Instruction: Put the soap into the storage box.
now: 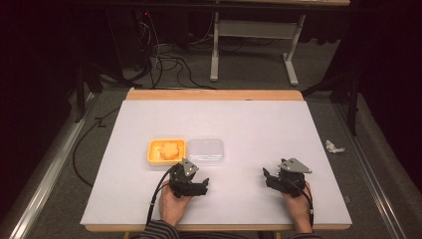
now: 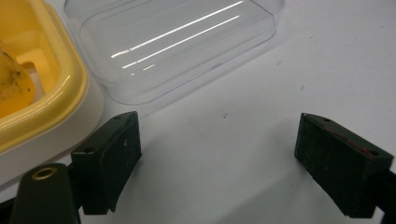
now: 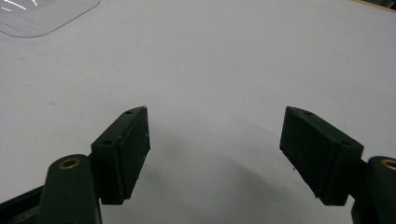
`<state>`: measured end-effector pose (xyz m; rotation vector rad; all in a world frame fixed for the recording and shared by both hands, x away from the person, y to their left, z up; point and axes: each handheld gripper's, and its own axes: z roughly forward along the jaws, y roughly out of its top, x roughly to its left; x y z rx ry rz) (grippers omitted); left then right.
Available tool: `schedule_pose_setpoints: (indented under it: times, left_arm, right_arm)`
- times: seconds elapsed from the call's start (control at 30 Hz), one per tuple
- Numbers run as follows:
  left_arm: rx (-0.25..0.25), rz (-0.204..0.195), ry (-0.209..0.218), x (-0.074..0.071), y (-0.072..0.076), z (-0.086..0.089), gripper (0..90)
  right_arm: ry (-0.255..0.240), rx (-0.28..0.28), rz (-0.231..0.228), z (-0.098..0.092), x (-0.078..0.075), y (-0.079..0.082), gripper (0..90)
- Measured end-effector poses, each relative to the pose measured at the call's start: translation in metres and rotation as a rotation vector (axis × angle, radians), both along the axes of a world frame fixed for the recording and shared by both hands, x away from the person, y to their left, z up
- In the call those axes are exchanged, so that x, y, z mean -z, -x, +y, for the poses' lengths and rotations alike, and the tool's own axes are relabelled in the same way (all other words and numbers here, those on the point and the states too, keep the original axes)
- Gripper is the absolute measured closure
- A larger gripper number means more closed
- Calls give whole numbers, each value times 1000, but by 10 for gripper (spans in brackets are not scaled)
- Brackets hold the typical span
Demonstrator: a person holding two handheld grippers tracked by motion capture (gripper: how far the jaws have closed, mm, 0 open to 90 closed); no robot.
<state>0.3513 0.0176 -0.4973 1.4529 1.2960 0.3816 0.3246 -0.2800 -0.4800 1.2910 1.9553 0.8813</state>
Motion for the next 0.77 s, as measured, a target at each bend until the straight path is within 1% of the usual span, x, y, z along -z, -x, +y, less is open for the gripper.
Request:
schedule_pose_setpoints:
  times: [0.13, 0.3, 0.47, 0.57, 0.73, 0.77]
  left_arm:
    - [-1, -7, -5, 0, 1, 0, 147]
    - [-1, -7, -4, 1, 1, 0, 146]
    - [-1, -8, -6, 1, 1, 0, 147]
    - [-1, -8, -5, 1, 1, 0, 147]
    - [-1, -7, -4, 1, 1, 0, 146]
    - [-1, -6, -4, 1, 1, 0, 146]
  right_arm:
    - [-1, 2, -2, 0, 0, 0, 247]
    - [-1, 5, -4, 0, 0, 0, 247]
    - [13, 4, -4, 1, 0, 0, 247]
    - [12, 3, 4, 1, 0, 0, 247]
    - [24, -2, 11, 2, 1, -2, 247]
    - [25, -4, 23, 2, 1, -2, 247]
